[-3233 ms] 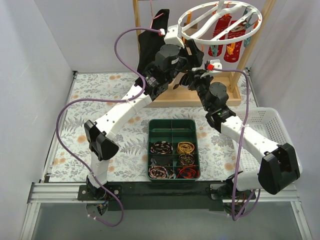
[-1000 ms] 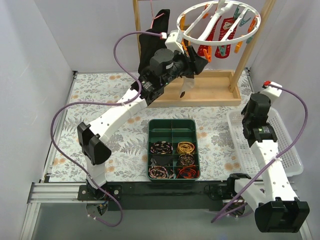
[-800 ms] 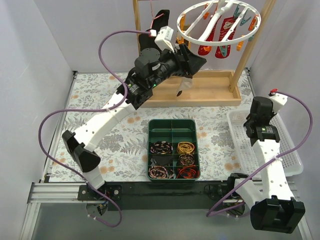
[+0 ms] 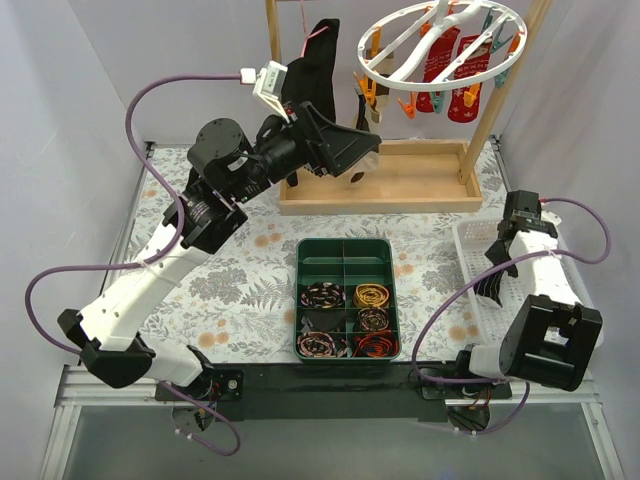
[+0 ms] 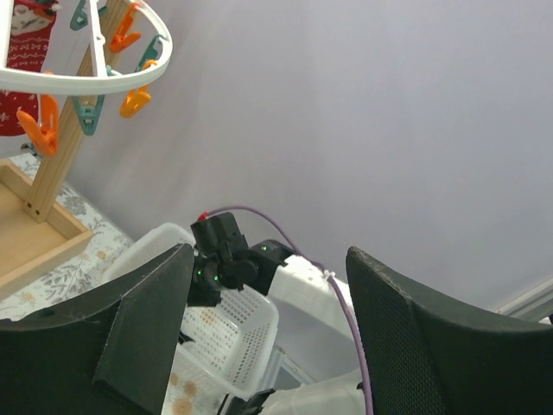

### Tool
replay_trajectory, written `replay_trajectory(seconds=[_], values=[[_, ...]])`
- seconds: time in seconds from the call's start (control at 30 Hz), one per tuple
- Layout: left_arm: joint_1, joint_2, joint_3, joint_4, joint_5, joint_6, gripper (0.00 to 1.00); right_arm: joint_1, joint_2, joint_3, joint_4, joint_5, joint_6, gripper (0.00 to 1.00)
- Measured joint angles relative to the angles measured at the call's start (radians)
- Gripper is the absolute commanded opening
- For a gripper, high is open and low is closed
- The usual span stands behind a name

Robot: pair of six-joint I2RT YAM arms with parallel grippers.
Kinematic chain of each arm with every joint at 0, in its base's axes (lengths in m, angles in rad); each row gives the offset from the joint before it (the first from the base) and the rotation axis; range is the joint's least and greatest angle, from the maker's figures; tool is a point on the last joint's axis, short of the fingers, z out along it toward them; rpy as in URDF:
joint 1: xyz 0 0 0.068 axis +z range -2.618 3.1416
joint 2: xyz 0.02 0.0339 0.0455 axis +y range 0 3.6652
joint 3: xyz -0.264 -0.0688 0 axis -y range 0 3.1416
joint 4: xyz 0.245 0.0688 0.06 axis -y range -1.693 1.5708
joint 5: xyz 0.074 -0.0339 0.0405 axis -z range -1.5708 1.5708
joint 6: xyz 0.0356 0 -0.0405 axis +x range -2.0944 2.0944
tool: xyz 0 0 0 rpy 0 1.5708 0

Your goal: Remove the socks clipped to the hanger

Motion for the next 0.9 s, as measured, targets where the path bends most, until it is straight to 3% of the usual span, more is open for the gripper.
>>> replay_trajectory(seconds=[0.1,0.13,0.3,0.5,0.67,0.9], values=[[0.000,-0.020,-0.036,-0.002,0.001,0.005,0.69,0.004,0.018,0.063,-0.029,0.016,-0.056,0.61],[0.000,-0.022,-0.043,-0.004,0.001,0.005,0.69,0.010,0.013,0.077,-0.039,0.023,-0.069,0.76],[0.000,-0.038,-0.106,-0.010,-0.023,0.025,0.68,0.136,-0.073,0.143,-0.087,0.071,-0.120,0.77],[0.000,-0.056,-0.167,-0.025,-0.074,0.061,0.61,0.426,-0.125,0.265,-0.041,0.039,-0.190,0.77],[0.000,-0.113,-0.223,-0.052,-0.154,0.110,0.60,0.645,-0.148,0.228,0.234,-0.043,-0.286,0.79],[0.000,-0.215,-0.257,-0.080,-0.224,0.159,0.58,0.743,-0.117,0.060,0.781,-0.144,-0.401,0.78]])
